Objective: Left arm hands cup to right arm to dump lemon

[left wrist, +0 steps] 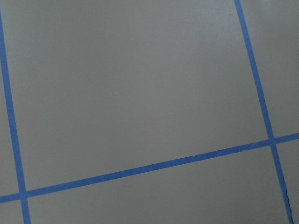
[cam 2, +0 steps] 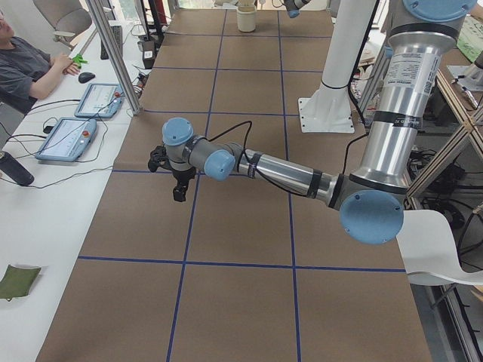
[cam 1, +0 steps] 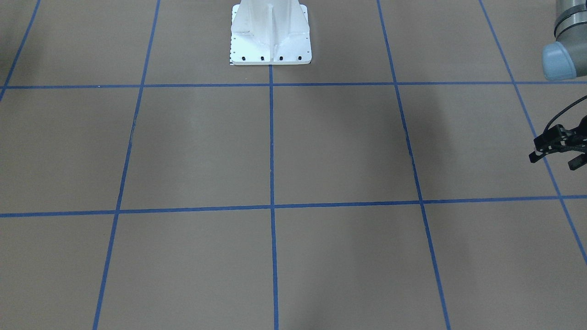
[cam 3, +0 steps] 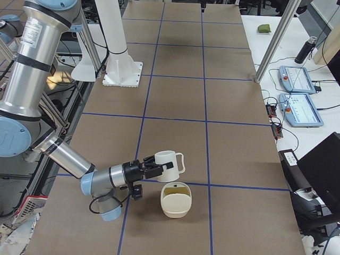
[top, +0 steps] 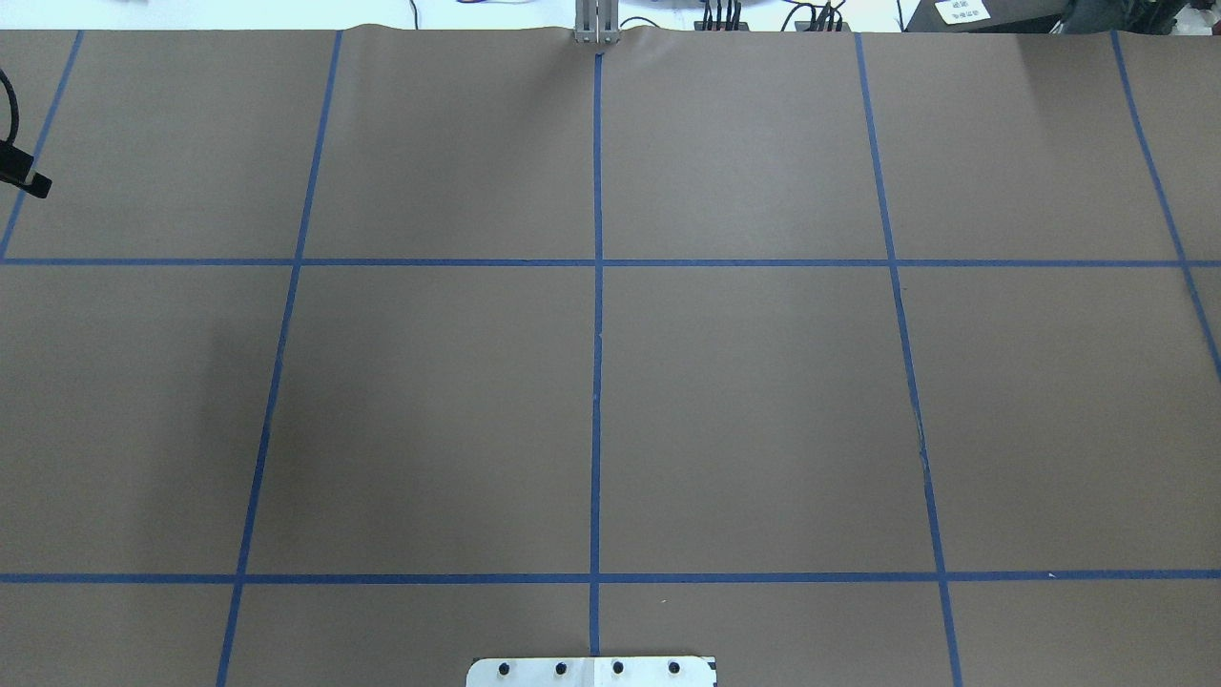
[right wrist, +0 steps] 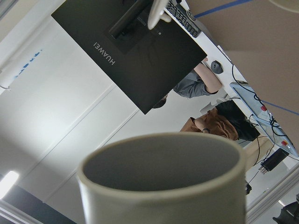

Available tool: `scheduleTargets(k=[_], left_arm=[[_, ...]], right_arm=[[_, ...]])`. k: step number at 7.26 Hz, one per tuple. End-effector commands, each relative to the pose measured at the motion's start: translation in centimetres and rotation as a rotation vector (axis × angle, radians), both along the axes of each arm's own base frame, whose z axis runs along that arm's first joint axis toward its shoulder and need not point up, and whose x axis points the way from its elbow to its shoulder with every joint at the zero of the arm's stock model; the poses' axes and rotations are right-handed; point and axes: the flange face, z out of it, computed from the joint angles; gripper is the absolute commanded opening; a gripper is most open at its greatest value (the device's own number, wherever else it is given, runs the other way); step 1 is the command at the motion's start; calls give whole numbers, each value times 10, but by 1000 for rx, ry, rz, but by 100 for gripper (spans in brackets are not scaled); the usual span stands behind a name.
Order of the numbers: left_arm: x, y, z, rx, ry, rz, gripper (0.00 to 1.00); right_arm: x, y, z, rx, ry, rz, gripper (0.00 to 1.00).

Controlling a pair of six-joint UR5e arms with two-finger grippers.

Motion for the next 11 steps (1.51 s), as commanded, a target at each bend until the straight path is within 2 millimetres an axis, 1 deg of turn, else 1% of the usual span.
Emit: scheduleTargets(k=[1, 2, 4, 5, 6, 8, 9, 10, 11], left_arm=[[0, 0, 2, -3, -1, 0, 100], [0, 4, 7, -12, -3, 1, 100], [1, 5, 9, -15, -3, 4, 100], [1, 5, 10, -18, -4, 4, 100], [1, 5, 11, -22, -4, 3, 100], [0, 6, 13, -29, -3, 0, 100], [0, 6, 13, -32, -4, 0, 100], [1, 6, 14, -39, -6, 2, 100], [1, 6, 14, -40, -6, 2, 100]], right_arm=[[-6, -13, -7, 39, 73, 15, 29], [-8, -16, -11, 75, 196, 56, 29], [-12, -21, -14, 134, 413, 106, 27], [-21, -29, -17, 186, 554, 109, 25], [-30, -37, -25, 228, 680, 94, 25], [-56, -59, -56, 363, 1008, 38, 24], [-65, -65, -60, 421, 1157, 14, 23], [-73, -68, -59, 474, 1296, -12, 24], [-84, -75, -64, 566, 1413, -56, 24]])
